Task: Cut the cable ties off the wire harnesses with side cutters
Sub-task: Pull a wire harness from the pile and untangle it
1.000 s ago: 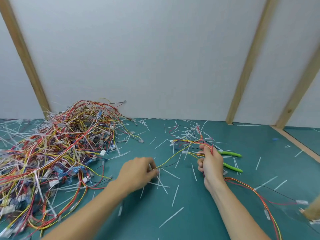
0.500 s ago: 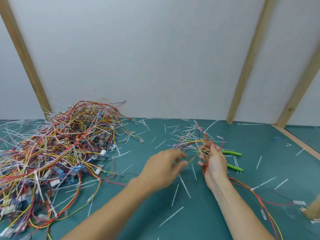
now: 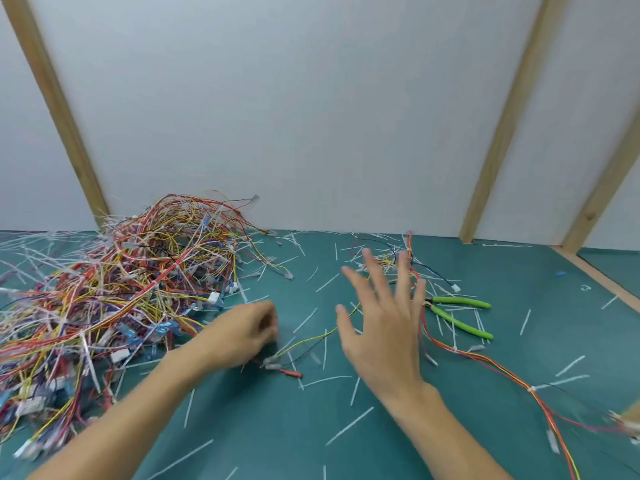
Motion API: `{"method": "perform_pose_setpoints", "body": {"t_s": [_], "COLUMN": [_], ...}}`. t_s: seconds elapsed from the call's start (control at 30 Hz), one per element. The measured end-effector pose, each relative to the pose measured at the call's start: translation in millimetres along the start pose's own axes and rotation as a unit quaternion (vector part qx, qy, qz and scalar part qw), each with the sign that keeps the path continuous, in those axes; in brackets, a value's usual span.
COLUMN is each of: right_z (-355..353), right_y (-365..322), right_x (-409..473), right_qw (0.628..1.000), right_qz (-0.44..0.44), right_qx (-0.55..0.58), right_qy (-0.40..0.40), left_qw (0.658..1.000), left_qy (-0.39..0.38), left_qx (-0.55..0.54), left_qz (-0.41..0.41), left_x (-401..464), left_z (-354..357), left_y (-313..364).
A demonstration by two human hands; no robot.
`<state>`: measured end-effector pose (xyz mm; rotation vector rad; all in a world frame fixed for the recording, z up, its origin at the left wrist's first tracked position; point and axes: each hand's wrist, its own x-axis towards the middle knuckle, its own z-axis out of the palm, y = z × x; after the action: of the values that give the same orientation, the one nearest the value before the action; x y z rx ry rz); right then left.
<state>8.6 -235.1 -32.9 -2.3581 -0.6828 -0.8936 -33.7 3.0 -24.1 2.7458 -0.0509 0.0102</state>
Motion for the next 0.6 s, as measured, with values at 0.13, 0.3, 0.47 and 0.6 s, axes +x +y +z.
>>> {"method": "perform_pose_setpoints", "body": {"t_s": [0.13, 0.3, 0.47, 0.6], "right_z": [16.8, 31.4, 22.1, 13.2], "right_y": [-9.3, 1.0, 9.5, 28.3], "right_x": [-10.0, -11.6, -5.7, 3.4], "right_qw": [0.951, 0.942, 0.959, 0.981], "right_qz": [-0.113, -0.081, -0.025, 0.126], "right_qx": [0.101, 0.026, 0.015, 0.041], "right_qy": [-0.27, -0.324, -0.283, -0.141], "left_qw": [0.989, 0.985, 0.989, 0.987], "left_qy": [0.134, 0.058, -0.001, 0.009], "left_qx": [-0.007, 0.153, 0.148, 0.148], "left_qz": [0.06, 0.047, -0.022, -0.054], "left_x": [-0.8, -4.1, -5.8, -9.9], "left_z": [6.3, 2.8, 7.8, 3.3], "left_y": [9.1, 4.2, -6.5, -20.6]}}
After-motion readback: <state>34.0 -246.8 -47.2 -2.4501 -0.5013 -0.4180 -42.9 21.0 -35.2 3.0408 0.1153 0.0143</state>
